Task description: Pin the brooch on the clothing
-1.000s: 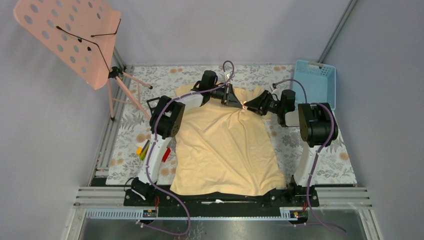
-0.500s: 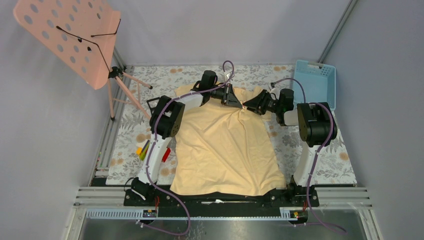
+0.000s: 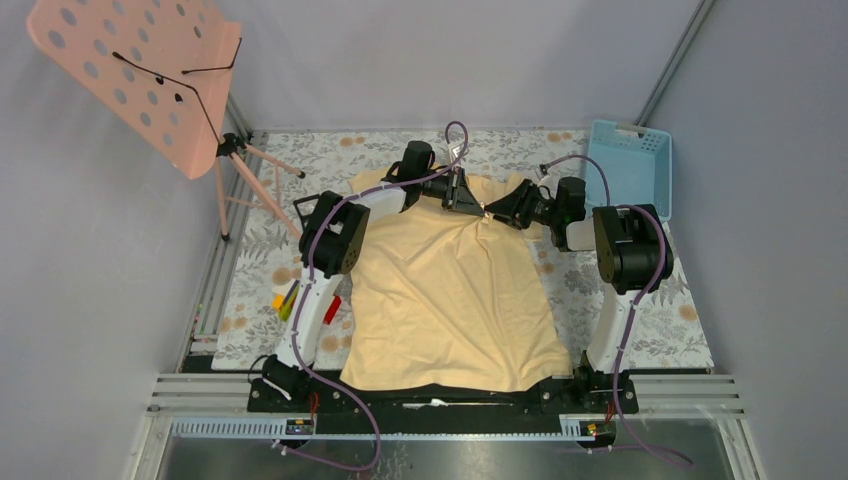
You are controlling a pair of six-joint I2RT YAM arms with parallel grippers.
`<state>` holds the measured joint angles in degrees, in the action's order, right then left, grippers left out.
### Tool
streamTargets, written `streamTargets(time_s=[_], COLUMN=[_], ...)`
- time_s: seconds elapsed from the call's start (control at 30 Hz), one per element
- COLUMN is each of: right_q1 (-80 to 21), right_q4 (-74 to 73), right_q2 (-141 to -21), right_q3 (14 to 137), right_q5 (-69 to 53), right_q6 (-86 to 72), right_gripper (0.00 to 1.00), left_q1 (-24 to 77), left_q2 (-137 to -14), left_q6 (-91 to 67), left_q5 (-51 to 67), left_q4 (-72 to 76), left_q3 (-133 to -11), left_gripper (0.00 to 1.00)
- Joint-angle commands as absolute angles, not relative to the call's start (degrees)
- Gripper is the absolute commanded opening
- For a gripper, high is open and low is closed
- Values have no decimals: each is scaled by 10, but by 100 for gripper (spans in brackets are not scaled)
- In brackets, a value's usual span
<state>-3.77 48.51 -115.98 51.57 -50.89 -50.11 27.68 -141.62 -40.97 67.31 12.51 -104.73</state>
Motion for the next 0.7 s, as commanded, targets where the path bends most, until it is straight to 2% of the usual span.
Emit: streamTargets(time_s=[0.0,0.67], right_q1=[-53,-53], right_q4=[465,522], right_q2=[-1154,-1131], right_q3=[519,497], right_q5=[-487,-455], right_q6=[-470,-477], right_gripper=[47,47], left_q1=[285,286], left_q2=[-1404,-1404], left_q6=[-407,-407], left_q5=[712,712], left_q4=[167,169], left_q3=[-1064,-1063], left_gripper=[0,0])
